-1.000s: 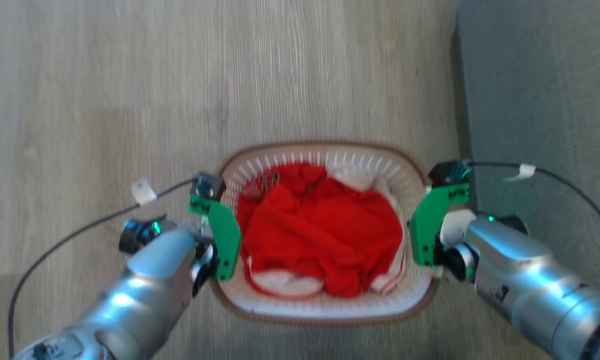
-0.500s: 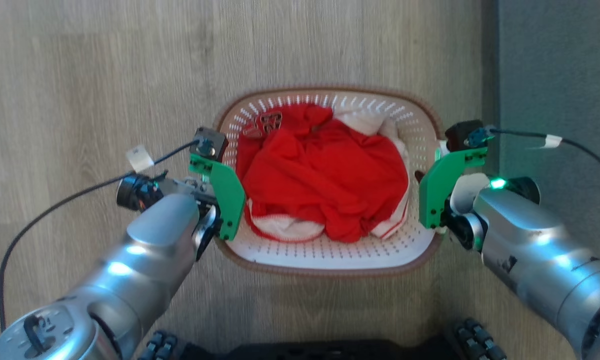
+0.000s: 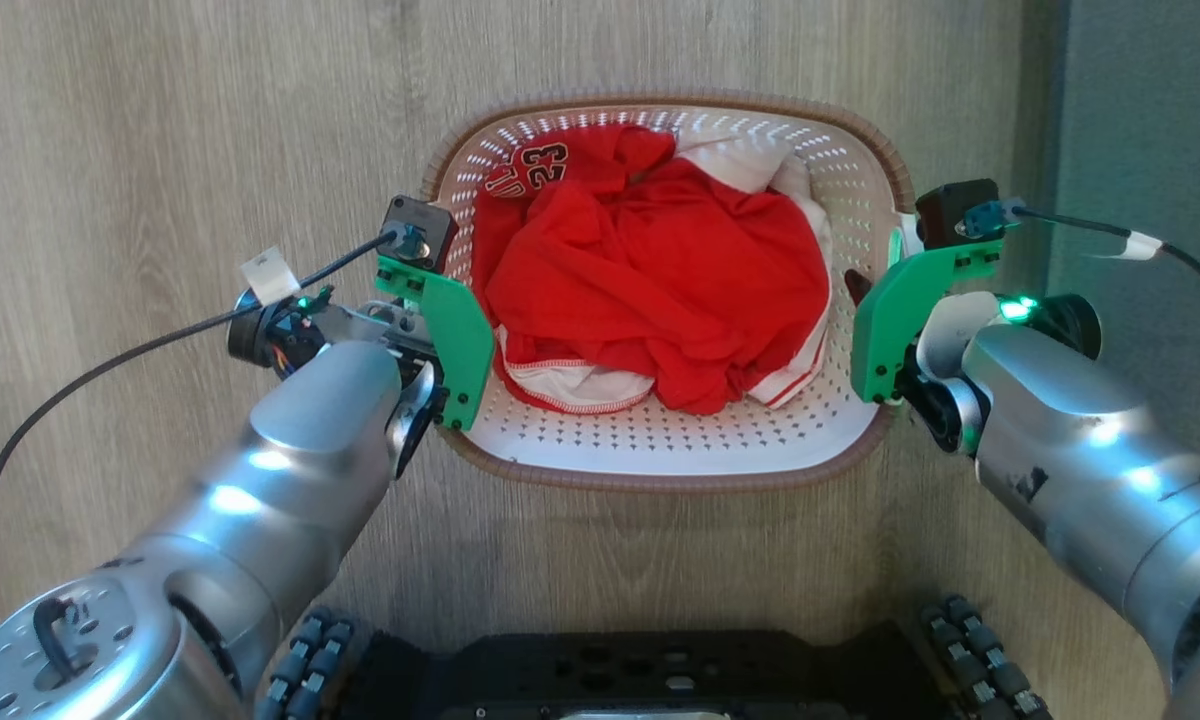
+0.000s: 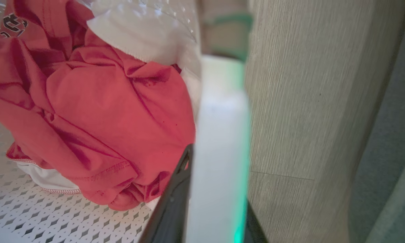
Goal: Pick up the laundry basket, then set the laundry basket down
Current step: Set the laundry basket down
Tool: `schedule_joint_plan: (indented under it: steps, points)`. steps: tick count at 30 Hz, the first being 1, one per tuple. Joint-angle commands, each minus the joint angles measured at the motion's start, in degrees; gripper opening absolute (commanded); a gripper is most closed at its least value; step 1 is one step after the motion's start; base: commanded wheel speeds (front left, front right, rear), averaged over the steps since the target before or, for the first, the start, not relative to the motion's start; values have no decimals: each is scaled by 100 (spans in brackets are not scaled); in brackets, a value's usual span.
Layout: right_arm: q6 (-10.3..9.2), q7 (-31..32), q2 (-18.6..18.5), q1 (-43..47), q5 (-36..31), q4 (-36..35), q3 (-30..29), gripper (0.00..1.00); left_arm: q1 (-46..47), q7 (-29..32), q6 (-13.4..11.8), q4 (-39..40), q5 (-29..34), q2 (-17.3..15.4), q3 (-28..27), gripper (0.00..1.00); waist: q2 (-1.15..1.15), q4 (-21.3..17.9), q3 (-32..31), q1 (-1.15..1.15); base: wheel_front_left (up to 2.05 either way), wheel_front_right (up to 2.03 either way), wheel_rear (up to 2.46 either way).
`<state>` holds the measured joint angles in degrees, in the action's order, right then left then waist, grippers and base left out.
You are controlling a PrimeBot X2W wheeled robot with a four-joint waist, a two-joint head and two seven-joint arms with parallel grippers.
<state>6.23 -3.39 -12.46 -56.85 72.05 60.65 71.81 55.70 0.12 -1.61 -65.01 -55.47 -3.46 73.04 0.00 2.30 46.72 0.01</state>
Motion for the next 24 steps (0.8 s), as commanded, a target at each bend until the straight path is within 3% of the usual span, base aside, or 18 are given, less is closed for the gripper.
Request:
schedule_joint_plan:
  steps: [1, 14, 15, 16, 17, 24]
  points:
    - [125, -123, 129, 136, -210, -152, 144, 0, 66, -71, 41, 232, 188, 57, 31, 0, 0, 14, 56, -1, 0, 0, 0]
    - [125, -167, 90, 113, -175, -95, 149, 1, 126, -265, -58, 247, 239, 58, 31, 0, 0, 43, 186, -1, 0, 0, 0]
    - [125, -170, 90, 113, -165, -71, 149, 94, 115, -227, -88, 229, 210, 58, 31, 13, 0, 47, 187, -1, 0, 0, 0]
    - [125, -164, 93, 113, -163, -46, 150, 100, 99, -165, -112, 216, 196, 58, 31, 82, 0, 51, 185, -1, 0, 0, 0]
    - [125, -169, 97, 114, -160, -18, 150, 100, 91, -112, -151, 208, 182, 58, 31, 100, 0, 55, 184, -1, 0, 0, 0]
    - [125, -183, 88, 112, -131, 72, 151, 100, 89, -91, -422, 216, 158, 58, 31, 100, 0, 92, 190, -1, 0, 0, 0]
